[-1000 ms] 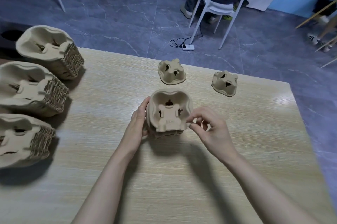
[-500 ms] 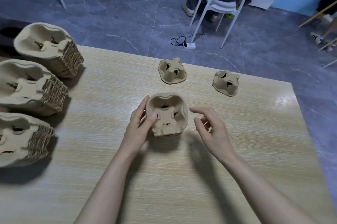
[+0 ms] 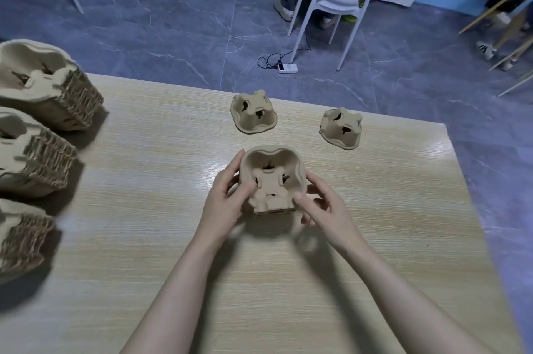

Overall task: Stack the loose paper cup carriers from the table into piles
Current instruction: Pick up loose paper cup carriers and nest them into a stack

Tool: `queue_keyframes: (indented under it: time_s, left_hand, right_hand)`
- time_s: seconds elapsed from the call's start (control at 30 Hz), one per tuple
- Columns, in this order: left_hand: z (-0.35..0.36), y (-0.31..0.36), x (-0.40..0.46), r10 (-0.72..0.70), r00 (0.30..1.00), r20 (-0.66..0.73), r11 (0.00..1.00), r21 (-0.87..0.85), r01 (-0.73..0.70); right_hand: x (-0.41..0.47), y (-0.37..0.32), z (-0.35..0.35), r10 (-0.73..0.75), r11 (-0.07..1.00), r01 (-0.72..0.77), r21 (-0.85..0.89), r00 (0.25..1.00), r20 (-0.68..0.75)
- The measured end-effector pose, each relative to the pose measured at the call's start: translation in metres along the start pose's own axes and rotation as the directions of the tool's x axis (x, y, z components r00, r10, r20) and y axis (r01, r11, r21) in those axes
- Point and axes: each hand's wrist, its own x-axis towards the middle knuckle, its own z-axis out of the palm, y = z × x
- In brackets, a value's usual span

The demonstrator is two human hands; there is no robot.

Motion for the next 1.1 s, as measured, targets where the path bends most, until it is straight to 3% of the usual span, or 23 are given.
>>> queue_keyframes:
  time_s: [0.13, 0.3, 0.47, 0.6, 0.93, 1.1]
  left_hand:
    - [0.019, 0.002, 0.003, 0.023, 1.000, -0.009, 0.998, 0.054, -0.022]
    - [0.023, 0.006, 0.004, 0.048, 0.999, -0.025, 0.997, 0.059, -0.047]
    - [0.023, 0.001, 0.006, -0.005, 0.999, -0.042, 0.999, 0.051, 0.007]
    - [0.024, 0.001, 0.004, -0.008, 1.000, -0.008, 0.998, 0.062, 0.009]
    - [0.027, 0.004, -0.004, 0.073, 0.997, 0.017, 0.967, 0.242, -0.075]
    - [0.023, 0.001, -0.004, 0.063, 0.998, 0.030, 0.979, 0.194, -0.068]
  right_hand:
    - [0.009, 0.002, -0.027, -0.001, 0.998, 0.003, -0.068, 0.999, 0.033]
    - [0.052, 0.003, -0.072, -0.023, 0.957, 0.023, -0.288, 1.000, 0.002]
    - [0.111, -0.013, -0.111, -0.144, 0.836, 0.101, -0.539, 0.989, -0.039]
    - [0.148, -0.019, -0.131, -0.124, 0.710, 0.045, -0.703, 0.990, -0.063]
    - [0.178, -0.012, -0.146, 0.020, 0.587, 0.019, -0.809, 0.999, 0.039]
    - [0.186, -0.016, -0.147, 0.008, 0.524, 0.047, -0.850, 0.998, 0.060]
